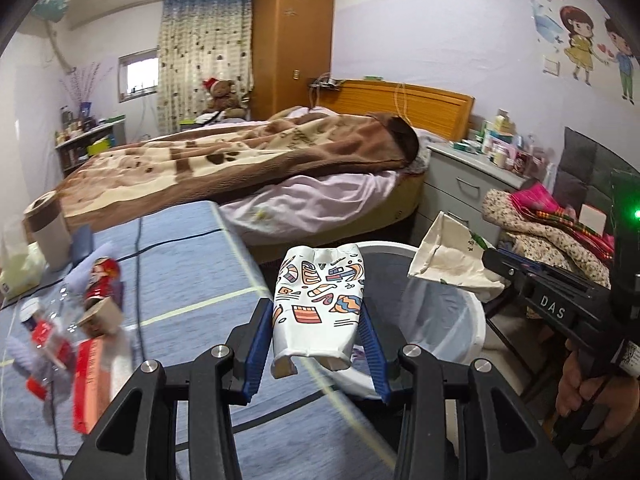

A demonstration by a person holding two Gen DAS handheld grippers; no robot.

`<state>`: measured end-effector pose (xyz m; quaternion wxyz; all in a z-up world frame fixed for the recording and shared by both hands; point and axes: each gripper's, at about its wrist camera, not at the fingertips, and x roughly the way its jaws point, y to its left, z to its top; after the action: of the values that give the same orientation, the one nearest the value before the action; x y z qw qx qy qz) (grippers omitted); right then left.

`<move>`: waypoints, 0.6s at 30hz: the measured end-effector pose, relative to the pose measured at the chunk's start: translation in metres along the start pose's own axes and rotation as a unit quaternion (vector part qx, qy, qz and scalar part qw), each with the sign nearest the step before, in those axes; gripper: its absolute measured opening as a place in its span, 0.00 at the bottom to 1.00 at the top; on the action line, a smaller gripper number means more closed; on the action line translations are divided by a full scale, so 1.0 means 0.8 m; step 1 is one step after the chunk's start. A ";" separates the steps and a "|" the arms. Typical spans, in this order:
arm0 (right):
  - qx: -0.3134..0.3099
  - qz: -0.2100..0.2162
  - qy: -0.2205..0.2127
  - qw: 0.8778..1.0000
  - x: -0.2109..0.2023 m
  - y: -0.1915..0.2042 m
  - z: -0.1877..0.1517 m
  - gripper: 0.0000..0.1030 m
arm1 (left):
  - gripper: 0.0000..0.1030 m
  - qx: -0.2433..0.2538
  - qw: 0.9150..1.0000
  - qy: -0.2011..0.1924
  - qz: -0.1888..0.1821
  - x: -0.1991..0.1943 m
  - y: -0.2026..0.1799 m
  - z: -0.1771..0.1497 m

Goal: Collect trash
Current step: 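Carry wrapper and paper bag over the bin and release both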

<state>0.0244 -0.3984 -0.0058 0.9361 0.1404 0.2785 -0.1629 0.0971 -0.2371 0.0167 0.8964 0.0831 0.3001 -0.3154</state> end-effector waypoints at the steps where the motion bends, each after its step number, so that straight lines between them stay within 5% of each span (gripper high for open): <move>1: 0.000 -0.008 0.001 1.000 0.001 -0.004 -0.001 0.12 | 0.42 0.004 1.000 0.003 -0.001 0.005 -0.005 0.000; 18: -0.009 -0.048 0.037 0.998 0.033 -0.028 -0.013 0.13 | 0.44 0.017 0.998 0.035 -0.051 0.072 -0.057 0.002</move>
<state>0.0317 -0.4209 -0.0332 0.9175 0.1245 0.3210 -0.1993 0.1052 -0.3032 -0.0142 0.8663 0.0936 0.3301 -0.3629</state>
